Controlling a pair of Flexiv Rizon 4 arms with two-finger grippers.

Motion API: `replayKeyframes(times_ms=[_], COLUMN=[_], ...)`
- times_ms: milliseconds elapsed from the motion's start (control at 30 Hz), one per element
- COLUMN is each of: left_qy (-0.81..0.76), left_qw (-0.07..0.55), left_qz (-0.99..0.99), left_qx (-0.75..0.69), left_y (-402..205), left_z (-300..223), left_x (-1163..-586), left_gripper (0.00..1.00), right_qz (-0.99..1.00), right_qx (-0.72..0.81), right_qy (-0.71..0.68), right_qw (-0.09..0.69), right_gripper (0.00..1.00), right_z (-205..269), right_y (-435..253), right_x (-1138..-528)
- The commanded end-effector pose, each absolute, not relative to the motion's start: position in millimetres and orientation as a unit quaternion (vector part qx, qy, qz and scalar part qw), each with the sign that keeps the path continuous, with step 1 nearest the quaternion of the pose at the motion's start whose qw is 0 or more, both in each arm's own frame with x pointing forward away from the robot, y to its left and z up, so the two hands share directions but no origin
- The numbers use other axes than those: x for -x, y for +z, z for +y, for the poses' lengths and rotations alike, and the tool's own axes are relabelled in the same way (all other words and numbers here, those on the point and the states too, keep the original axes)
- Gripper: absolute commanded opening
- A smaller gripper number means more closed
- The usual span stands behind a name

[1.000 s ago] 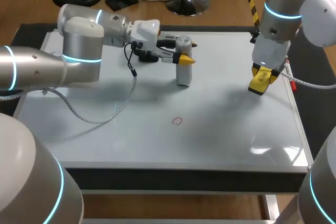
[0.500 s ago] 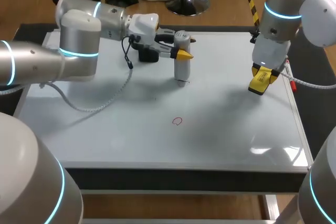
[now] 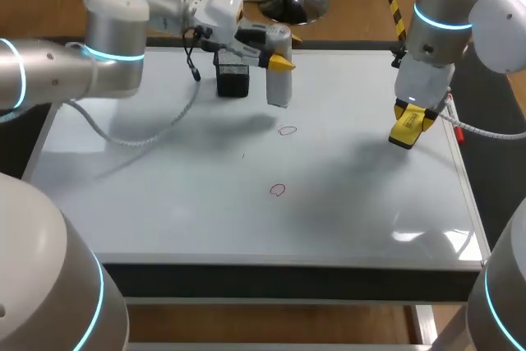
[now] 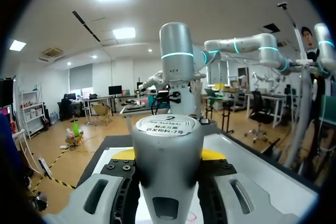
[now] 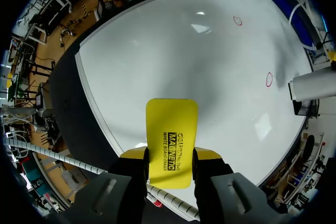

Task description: Pick up the inspection probe, press it on each red-marked spot on the whiteboard one by one, put down the probe, pick up the eraser, and wipe off all the red marks.

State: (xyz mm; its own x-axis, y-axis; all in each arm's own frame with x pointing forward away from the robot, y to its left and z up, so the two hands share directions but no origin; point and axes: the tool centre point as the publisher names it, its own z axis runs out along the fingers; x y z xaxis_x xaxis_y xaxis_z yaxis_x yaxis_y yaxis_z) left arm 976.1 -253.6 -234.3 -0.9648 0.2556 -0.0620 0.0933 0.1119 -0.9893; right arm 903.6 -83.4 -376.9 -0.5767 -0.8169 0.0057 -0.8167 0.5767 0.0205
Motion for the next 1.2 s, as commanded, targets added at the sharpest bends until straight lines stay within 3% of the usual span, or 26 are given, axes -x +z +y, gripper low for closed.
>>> replayKeyframes(times_ms=[33, 733, 1200], left_qy=[0.646, 0.631, 0.631], left_qw=[0.099, 0.134, 0.168], left_qz=[-0.742, -0.735, -0.716], left_qx=[0.150, 0.208, 0.246], left_y=[-223, -180, -184], left_z=[-253, -252, -253], left_x=[-990, -1053, -1075], left_gripper=[0.00, 0.00, 0.00], right_qz=[-0.888, -0.888, -0.888], right_qx=[-0.460, -0.460, -0.460], right_qy=[-0.006, -0.006, -0.006], right_qw=[0.008, 0.008, 0.008], right_gripper=[0.00, 0.00, 0.00], right_z=[-84, -84, -84], right_y=[-377, -377, -377], right_x=[-905, -905, -905])
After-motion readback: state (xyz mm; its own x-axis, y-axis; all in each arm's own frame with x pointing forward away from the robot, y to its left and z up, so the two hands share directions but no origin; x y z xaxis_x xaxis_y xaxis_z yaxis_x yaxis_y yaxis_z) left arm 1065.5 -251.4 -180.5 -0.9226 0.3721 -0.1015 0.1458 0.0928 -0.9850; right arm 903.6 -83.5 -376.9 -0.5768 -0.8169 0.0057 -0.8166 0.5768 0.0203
